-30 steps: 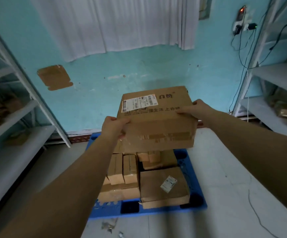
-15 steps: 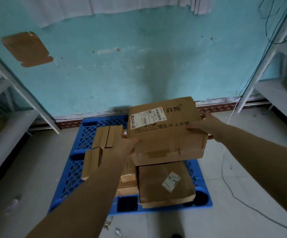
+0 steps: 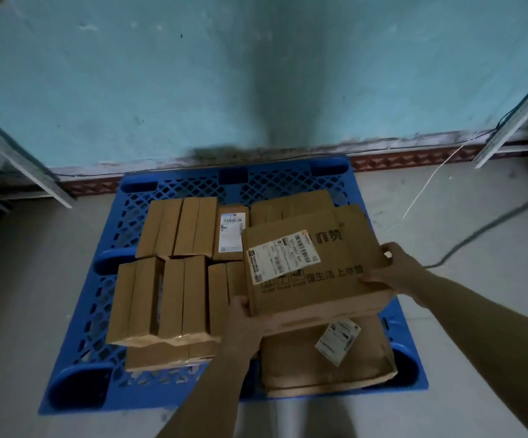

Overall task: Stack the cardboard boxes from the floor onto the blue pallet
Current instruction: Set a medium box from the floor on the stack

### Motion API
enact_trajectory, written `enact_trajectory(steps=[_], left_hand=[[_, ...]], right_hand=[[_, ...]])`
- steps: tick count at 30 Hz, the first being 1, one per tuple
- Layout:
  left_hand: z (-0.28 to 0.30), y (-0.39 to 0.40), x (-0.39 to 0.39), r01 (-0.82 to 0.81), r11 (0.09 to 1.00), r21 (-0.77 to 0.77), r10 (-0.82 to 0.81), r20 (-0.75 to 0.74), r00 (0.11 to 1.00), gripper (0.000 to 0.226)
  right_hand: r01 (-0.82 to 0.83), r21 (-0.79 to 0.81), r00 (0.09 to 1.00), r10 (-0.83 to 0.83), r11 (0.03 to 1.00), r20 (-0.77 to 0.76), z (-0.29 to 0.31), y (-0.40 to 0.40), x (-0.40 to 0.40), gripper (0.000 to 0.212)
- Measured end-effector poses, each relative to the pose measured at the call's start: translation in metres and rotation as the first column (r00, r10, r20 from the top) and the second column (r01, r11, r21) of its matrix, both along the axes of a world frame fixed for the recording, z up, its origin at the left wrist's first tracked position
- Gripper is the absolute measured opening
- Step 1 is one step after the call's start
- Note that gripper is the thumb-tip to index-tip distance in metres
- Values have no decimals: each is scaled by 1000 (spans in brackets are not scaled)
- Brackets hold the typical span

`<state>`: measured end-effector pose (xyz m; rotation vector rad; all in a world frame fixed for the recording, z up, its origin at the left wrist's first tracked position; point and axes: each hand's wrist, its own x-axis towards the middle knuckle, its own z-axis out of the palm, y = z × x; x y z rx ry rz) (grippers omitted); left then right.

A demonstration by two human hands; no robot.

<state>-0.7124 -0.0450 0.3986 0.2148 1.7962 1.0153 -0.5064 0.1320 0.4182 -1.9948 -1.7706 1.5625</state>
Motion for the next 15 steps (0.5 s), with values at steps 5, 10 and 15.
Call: enact_trajectory(steps=[5,10,15], left_hand=[[-76,-17,9,-26,998,-55,30,66,997,42],[-117,-26,21,-93,985,-144,118,179,977,47],[-144,-16,24,-17,999,-47,25,177,984,65]], right_hand=[[59,-72,998,-60,996,-10,-82,-18,6,81],[35,-114,997,-27,993,70,-139,-35,27,83],[-69,-53,982,77,996,174,-198,-49,14,107]])
